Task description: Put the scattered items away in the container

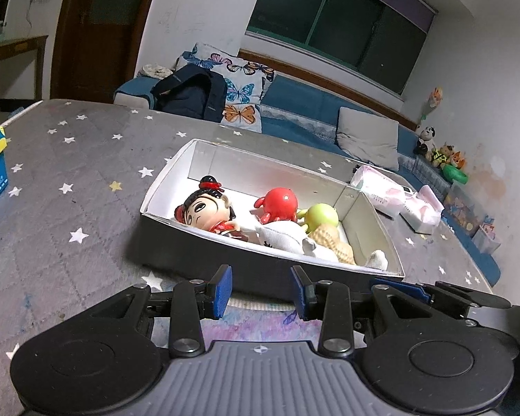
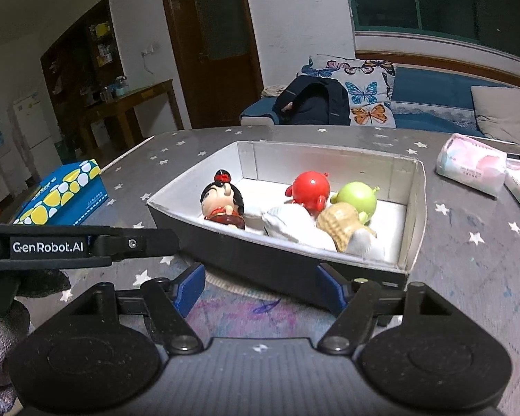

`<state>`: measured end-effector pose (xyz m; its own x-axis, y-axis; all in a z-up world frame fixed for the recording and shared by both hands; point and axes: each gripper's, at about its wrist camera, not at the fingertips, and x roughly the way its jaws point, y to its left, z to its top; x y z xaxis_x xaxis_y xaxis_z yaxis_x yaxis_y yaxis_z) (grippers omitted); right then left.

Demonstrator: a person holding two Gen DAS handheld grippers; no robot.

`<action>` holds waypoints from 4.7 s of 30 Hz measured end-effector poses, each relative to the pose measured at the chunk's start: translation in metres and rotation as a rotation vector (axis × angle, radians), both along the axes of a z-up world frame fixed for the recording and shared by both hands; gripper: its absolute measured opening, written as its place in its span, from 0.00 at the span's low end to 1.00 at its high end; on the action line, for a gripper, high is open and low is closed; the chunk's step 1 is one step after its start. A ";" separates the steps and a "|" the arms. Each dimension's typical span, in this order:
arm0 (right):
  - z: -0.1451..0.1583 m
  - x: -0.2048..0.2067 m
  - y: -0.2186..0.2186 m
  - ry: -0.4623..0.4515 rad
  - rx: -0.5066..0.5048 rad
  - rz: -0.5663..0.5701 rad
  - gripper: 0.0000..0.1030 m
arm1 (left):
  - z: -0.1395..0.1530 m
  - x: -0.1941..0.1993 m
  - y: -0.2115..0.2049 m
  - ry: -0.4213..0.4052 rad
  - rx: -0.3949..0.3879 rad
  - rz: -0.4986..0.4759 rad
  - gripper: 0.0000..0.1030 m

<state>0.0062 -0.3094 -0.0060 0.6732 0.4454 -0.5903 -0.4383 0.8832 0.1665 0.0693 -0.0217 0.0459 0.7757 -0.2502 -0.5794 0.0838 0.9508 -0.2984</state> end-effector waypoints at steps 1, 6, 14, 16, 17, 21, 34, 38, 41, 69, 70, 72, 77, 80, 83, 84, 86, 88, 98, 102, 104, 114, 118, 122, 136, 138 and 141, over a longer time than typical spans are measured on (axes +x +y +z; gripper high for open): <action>-0.001 -0.002 0.000 0.001 0.001 -0.003 0.70 | -0.001 -0.001 -0.001 0.000 0.000 0.001 0.38; -0.005 -0.010 -0.003 0.000 0.003 -0.021 0.71 | -0.005 -0.007 -0.003 0.003 0.019 -0.001 0.38; -0.016 -0.016 -0.005 0.024 0.011 -0.052 0.71 | -0.005 -0.015 -0.008 -0.007 0.065 0.000 0.38; -0.019 -0.016 -0.005 0.034 0.012 -0.058 0.71 | -0.006 -0.015 -0.008 -0.006 0.073 0.000 0.38; -0.020 -0.016 -0.006 0.036 0.012 -0.061 0.71 | -0.006 -0.015 -0.008 -0.005 0.075 0.002 0.38; -0.023 -0.017 -0.007 0.044 0.021 -0.072 0.71 | -0.009 -0.016 -0.008 0.007 0.091 0.008 0.38; -0.029 -0.023 -0.005 0.031 0.002 -0.086 0.79 | -0.020 -0.019 -0.014 0.032 0.144 0.020 0.38; -0.029 -0.023 -0.004 0.033 -0.004 -0.084 0.79 | -0.021 -0.018 -0.016 0.038 0.155 0.024 0.38; -0.030 -0.022 -0.004 0.038 -0.005 -0.088 0.82 | -0.022 -0.017 -0.016 0.040 0.162 0.025 0.38; -0.042 -0.012 -0.006 0.076 -0.033 -0.124 0.92 | -0.039 -0.010 -0.024 0.067 0.297 0.049 0.38; -0.042 -0.012 -0.005 0.075 -0.034 -0.124 0.92 | -0.039 -0.009 -0.024 0.069 0.301 0.048 0.38; -0.042 -0.012 -0.004 0.074 -0.037 -0.122 0.92 | -0.040 -0.008 -0.024 0.071 0.306 0.048 0.38; -0.044 -0.009 -0.003 0.081 -0.041 -0.123 0.93 | -0.041 -0.004 -0.025 0.077 0.318 0.047 0.38; -0.046 -0.007 -0.003 0.090 -0.044 -0.125 0.93 | -0.042 -0.002 -0.024 0.080 0.322 0.049 0.38; -0.047 -0.005 -0.003 0.097 -0.047 -0.129 0.93 | -0.043 0.000 -0.023 0.085 0.325 0.051 0.38; -0.047 -0.004 -0.003 0.099 -0.046 -0.129 0.94 | -0.043 0.001 -0.023 0.088 0.325 0.051 0.38; -0.048 -0.003 -0.003 0.101 -0.049 -0.130 0.94 | -0.044 0.002 -0.023 0.090 0.326 0.050 0.38; -0.048 -0.002 -0.003 0.102 -0.054 -0.130 0.94 | -0.044 0.003 -0.023 0.093 0.328 0.048 0.38; -0.049 0.007 -0.001 0.114 -0.076 -0.147 0.94 | -0.047 0.011 -0.019 0.108 0.329 0.055 0.38; -0.048 0.010 0.000 0.117 -0.085 -0.156 0.94 | -0.047 0.016 -0.016 0.114 0.328 0.062 0.38; -0.049 0.012 0.001 0.121 -0.094 -0.164 0.94 | -0.048 0.018 -0.016 0.118 0.328 0.062 0.38; -0.049 0.022 0.003 0.132 -0.126 -0.196 0.94 | -0.053 0.030 -0.014 0.147 0.328 0.064 0.38; -0.050 0.025 0.005 0.135 -0.139 -0.201 0.94 | -0.054 0.034 -0.015 0.159 0.346 0.069 0.38; -0.051 0.027 0.008 0.142 -0.152 -0.203 0.94 | -0.052 0.038 -0.015 0.162 0.362 0.077 0.38; -0.054 0.037 0.009 0.162 -0.160 -0.208 0.94 | -0.053 0.047 -0.012 0.178 0.377 0.090 0.38; -0.055 0.038 0.010 0.167 -0.158 -0.207 0.94 | -0.053 0.047 -0.012 0.179 0.376 0.090 0.38; -0.056 0.039 0.010 0.173 -0.158 -0.204 0.95 | -0.052 0.049 -0.013 0.181 0.377 0.088 0.37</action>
<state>0.0454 -0.2989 -0.0619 0.6228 0.2051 -0.7550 -0.2264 0.9710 0.0770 0.1183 -0.0346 -0.0066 0.6622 0.0677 -0.7463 -0.0239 0.9973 0.0693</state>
